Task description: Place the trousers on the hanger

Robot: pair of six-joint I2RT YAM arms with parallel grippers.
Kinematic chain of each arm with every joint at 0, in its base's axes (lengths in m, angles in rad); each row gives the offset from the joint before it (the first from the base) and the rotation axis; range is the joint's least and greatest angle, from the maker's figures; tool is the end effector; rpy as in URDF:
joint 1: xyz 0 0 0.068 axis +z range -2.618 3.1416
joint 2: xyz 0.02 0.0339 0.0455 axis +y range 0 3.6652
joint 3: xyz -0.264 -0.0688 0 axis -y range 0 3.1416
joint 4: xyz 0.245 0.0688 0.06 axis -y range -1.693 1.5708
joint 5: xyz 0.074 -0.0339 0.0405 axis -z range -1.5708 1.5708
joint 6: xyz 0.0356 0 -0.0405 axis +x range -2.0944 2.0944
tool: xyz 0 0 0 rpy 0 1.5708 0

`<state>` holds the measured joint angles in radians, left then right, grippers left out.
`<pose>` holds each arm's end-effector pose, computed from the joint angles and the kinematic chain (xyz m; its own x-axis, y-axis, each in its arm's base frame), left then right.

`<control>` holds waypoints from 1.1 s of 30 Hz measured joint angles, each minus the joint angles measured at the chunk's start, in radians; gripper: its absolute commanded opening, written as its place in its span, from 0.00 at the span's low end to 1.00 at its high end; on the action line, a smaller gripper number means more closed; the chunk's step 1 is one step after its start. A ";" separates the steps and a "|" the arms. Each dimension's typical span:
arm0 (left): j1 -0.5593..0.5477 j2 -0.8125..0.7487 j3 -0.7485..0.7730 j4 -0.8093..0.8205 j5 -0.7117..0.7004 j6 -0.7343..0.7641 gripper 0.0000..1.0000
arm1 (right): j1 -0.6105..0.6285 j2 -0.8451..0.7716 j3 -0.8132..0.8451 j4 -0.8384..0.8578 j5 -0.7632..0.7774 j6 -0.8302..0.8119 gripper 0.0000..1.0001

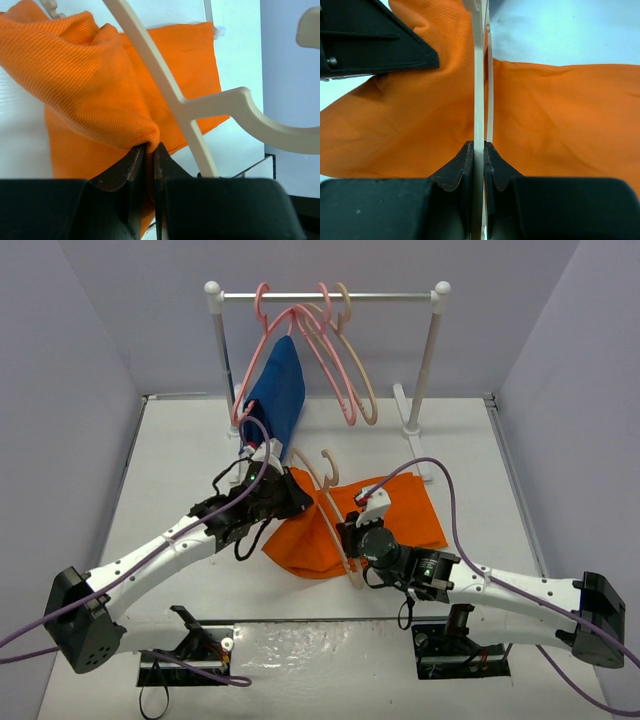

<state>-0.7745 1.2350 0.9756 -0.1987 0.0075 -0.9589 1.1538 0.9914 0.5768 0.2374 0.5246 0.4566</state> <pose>0.2024 -0.1985 0.3094 -0.7580 -0.4036 -0.5125 0.1457 0.6610 -0.7361 0.1083 0.2004 0.2722 -0.3250 0.2086 -0.9224 -0.4996 0.7903 0.3547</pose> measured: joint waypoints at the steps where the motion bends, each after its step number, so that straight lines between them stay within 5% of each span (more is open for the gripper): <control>1: -0.012 0.014 0.010 0.006 -0.012 -0.006 0.00 | 0.000 -0.016 -0.009 -0.004 0.003 0.006 0.00; 9: -0.093 0.119 0.031 0.106 -0.095 -0.068 0.00 | 0.000 -0.124 -0.043 -0.025 0.019 0.023 0.00; 21: -0.110 0.298 0.031 0.356 -0.041 -0.052 0.03 | -0.032 -0.207 -0.088 -0.058 0.017 -0.006 0.00; 33: -0.114 0.429 0.031 0.466 0.053 0.020 0.65 | -0.192 -0.245 -0.223 -0.017 -0.071 0.001 0.00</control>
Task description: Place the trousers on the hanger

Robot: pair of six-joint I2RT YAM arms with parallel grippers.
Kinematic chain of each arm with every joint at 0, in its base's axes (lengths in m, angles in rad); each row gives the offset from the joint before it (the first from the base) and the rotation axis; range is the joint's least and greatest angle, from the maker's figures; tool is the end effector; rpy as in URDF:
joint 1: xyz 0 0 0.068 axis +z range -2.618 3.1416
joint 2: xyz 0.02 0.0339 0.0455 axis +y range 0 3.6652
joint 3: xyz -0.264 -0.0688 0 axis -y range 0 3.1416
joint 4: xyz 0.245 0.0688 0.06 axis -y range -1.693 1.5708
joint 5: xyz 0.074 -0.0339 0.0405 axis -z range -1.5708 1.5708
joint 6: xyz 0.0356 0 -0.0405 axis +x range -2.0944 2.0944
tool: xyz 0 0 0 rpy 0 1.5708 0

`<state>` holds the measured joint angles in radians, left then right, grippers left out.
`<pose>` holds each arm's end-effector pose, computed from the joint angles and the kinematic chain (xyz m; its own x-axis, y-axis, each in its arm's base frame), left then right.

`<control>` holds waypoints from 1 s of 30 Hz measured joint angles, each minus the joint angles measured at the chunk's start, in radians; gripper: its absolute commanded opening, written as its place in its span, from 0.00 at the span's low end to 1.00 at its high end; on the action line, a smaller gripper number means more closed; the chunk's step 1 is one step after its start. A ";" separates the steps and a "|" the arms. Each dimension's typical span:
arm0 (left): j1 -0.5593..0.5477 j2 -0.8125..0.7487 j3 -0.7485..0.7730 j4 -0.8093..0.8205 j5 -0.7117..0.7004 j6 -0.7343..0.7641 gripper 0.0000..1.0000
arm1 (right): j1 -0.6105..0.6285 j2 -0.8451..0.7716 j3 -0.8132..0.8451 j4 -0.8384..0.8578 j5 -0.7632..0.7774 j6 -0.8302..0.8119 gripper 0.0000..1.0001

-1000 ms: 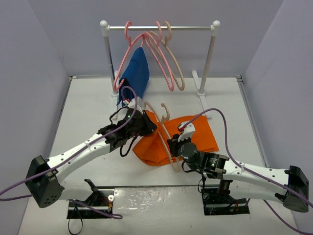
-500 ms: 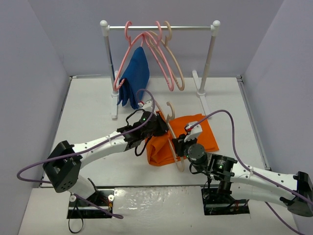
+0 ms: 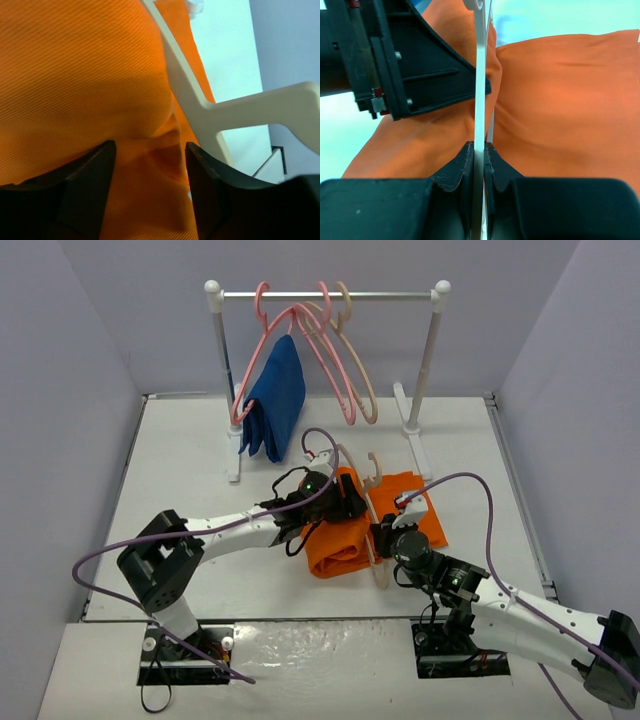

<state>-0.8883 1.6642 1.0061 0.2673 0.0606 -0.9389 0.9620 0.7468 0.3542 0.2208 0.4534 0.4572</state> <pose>0.2358 -0.2935 0.2322 -0.7954 -0.2983 -0.5275 0.2845 0.5847 -0.7597 0.1157 0.1388 0.2364 -0.3043 0.2574 -0.9171 -0.3971 0.8409 0.3677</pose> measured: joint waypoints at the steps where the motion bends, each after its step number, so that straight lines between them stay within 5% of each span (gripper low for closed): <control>1: 0.000 0.000 0.002 -0.013 -0.003 0.012 0.68 | -0.002 0.000 -0.006 0.004 0.001 0.000 0.00; 6: -0.001 -0.009 0.013 -0.068 -0.015 0.059 0.77 | -0.008 -0.001 -0.020 0.016 -0.004 0.004 0.00; 13: -0.003 -0.133 0.038 -0.169 -0.036 0.133 0.77 | -0.013 0.007 -0.021 0.029 -0.040 0.006 0.00; 21: -0.008 -0.344 0.037 -0.262 -0.046 0.230 0.65 | -0.022 0.027 -0.021 0.046 -0.070 0.006 0.00; 30: -0.013 -0.337 -0.096 -0.304 0.078 0.317 0.54 | -0.027 0.031 -0.018 0.047 -0.081 0.001 0.00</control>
<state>-0.9016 1.3269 0.9105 -0.0371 0.1386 -0.6223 0.9352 0.7780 0.3361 0.2679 0.3726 0.4583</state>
